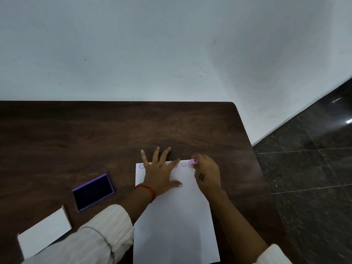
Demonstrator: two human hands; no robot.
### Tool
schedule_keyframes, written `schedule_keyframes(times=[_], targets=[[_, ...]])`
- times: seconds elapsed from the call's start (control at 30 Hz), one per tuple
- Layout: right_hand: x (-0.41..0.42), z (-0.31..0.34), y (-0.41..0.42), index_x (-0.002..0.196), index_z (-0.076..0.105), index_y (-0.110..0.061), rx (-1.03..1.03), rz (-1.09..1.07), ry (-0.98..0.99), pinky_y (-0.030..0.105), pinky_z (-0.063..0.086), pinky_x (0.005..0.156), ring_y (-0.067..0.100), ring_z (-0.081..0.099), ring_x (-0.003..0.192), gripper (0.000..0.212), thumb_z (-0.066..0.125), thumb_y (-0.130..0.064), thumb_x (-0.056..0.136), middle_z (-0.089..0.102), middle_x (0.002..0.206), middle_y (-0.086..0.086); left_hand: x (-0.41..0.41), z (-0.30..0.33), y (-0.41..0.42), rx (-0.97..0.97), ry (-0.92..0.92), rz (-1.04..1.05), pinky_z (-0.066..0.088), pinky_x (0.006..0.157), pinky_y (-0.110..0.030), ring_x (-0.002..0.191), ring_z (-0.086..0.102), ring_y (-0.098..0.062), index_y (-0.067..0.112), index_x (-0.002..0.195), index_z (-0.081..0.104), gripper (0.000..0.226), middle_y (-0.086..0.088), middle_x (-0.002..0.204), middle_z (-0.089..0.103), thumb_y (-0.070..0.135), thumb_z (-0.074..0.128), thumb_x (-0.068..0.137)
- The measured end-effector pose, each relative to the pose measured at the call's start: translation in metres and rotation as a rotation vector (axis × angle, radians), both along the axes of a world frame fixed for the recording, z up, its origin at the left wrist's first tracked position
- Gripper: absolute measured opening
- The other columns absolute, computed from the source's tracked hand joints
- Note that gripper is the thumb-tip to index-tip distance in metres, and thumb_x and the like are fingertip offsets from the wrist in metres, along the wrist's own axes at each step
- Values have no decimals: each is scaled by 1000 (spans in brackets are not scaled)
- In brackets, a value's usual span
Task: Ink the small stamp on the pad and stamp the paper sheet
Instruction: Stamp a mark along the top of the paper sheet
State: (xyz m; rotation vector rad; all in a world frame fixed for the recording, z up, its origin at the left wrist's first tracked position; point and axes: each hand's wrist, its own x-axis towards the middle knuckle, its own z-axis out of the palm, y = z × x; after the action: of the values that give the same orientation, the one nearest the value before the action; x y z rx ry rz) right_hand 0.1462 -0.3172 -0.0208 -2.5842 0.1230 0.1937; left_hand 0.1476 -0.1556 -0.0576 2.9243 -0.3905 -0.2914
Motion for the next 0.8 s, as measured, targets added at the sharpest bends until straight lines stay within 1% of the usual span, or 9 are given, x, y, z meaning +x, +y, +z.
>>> schedule_keyframes(times=[0.17, 0.27, 0.4, 0.6, 0.8], targets=[[0, 1, -1, 109, 60, -8, -54, 48, -2, 26, 44, 92, 22, 57, 105, 25, 58, -21, 88, 64, 116, 12, -1, 1, 0, 4, 3, 4, -19, 102, -65, 143, 2, -31, 45, 134, 30, 79, 1, 157, 9, 73, 55, 65], [1, 0, -1, 110, 59, -9, -69, 60, 12, 26, 44, 93, 22, 57, 106, 27, 59, -22, 87, 63, 117, 12, 0, 2, -1, 2, 15, 5, -19, 102, -65, 143, 1, -31, 45, 134, 29, 78, 1, 157, 8, 73, 55, 66], [2, 0, 0, 114, 57, -9, -75, 69, 41, 28, 43, 96, 23, 55, 110, 29, 55, -23, 89, 61, 121, 13, 0, 3, -1, 1, 24, 8, -17, 104, -66, 143, 1, -30, 45, 135, 28, 78, 1, 157, 8, 72, 54, 66], [1, 0, 3, 110, 58, -3, -100, 128, 25, 34, 46, 95, 28, 55, 108, 27, 59, -17, 87, 61, 119, 17, 0, 4, -2, 9, 28, 0, -16, 104, -66, 143, 1, -30, 45, 135, 27, 78, 1, 157, 7, 73, 53, 67], [2, -1, 5, 111, 57, -3, -148, 160, 9, 32, 46, 94, 26, 55, 108, 28, 60, -15, 86, 61, 119, 15, 0, 4, -1, -3, 25, -7, -17, 104, -66, 143, 1, -31, 46, 135, 29, 78, 1, 157, 7, 73, 54, 66]])
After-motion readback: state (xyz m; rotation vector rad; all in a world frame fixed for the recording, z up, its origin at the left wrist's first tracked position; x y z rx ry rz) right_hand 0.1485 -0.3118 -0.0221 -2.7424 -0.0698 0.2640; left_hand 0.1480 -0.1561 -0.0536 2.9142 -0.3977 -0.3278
